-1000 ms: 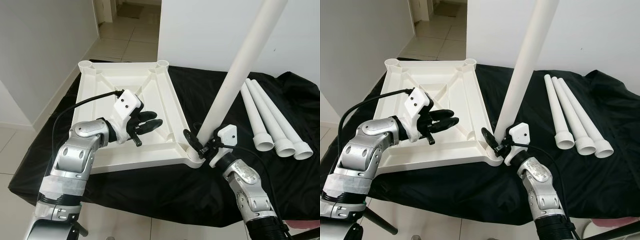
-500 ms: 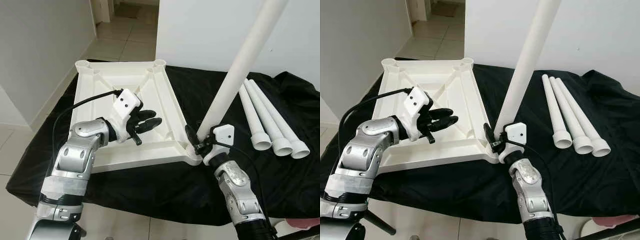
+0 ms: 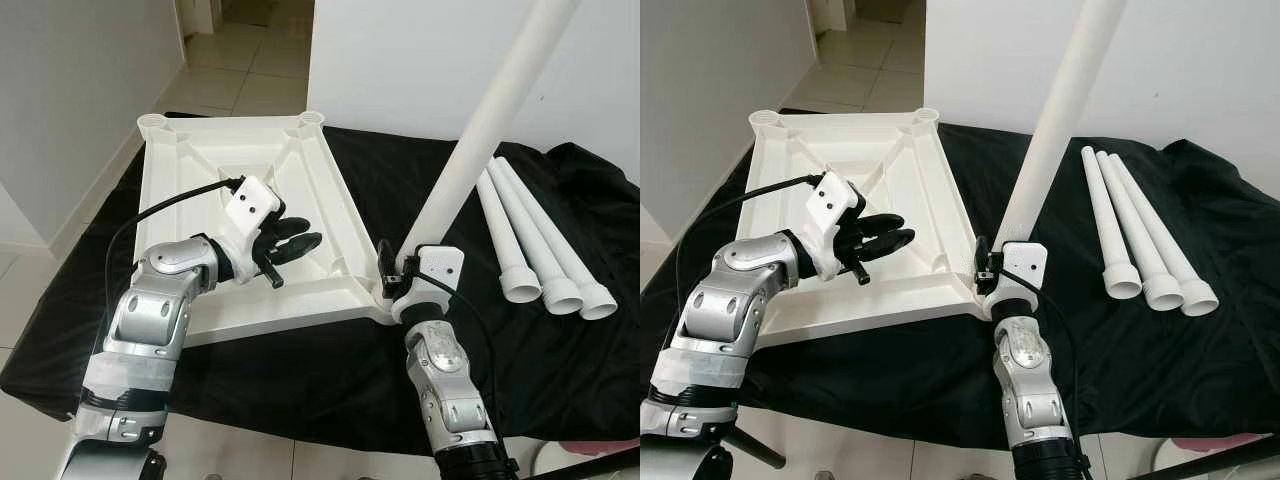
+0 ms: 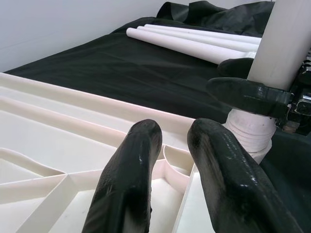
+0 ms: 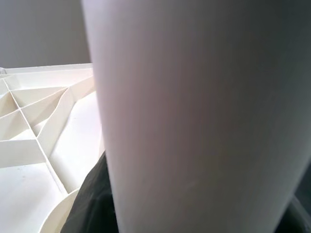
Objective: Building children table
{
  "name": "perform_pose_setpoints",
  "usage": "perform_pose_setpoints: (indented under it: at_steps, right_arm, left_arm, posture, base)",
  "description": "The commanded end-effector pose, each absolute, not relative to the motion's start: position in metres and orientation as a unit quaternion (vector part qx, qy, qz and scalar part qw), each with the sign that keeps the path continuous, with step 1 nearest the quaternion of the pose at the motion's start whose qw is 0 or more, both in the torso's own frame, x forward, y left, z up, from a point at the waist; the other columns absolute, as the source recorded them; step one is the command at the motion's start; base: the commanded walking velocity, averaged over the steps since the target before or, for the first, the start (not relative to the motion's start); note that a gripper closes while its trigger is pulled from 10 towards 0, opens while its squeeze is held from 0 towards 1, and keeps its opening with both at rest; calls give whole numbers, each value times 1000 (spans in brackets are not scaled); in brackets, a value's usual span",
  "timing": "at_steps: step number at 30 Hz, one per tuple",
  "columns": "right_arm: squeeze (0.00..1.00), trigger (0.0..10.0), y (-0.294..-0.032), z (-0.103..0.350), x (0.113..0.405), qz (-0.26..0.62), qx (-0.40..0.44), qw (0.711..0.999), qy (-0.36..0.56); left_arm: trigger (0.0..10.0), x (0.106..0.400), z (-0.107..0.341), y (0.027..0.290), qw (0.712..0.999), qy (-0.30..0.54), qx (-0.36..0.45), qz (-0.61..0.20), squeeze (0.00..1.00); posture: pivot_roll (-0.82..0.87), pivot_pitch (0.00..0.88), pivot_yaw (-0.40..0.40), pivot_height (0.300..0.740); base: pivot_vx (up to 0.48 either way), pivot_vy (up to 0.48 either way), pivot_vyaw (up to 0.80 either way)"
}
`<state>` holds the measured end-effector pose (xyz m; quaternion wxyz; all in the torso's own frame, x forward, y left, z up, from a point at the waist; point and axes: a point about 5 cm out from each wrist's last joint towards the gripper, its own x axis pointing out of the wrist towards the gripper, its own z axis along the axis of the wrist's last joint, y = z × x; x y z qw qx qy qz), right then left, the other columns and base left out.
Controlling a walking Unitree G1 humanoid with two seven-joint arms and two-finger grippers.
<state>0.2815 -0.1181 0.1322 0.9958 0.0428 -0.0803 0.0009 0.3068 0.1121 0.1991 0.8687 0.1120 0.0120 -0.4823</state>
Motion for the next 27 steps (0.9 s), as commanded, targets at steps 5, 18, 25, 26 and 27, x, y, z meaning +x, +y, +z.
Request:
perform_pose_setpoints:
  at_steps: [5,18,25,26,27]
  right_arm:
    - [145,10000,-116,123,282,-20,57,997,-52]
    - [592,10000,-125,145,282,75,53,989,-118]
    - [0,10000,-143,147,286,132,42,984,-111]
    - [0,10000,-143,147,286,132,42,984,-111]
    - [0,10000,-146,147,287,144,38,983,-109]
  left_arm:
    - [10000,316,204,116,914,-8,115,-388,0]
    - [10000,316,206,113,913,-15,113,-391,0]
    - [10000,310,203,105,905,-17,117,-409,0]
    - [10000,310,203,105,905,-17,117,-409,0]
    - [10000,309,203,103,902,-16,115,-416,0]
  posture:
    - [-23,0,-46,740]
    - [-33,0,-46,740]
    - [-38,0,-44,740]
    - [-38,0,-44,740]
    - [-38,0,-44,740]
  base:
    - [0,0,0]
    - [0,0,0]
    - [0,0,0]
    - [0,0,0]
    - [0,0,0]
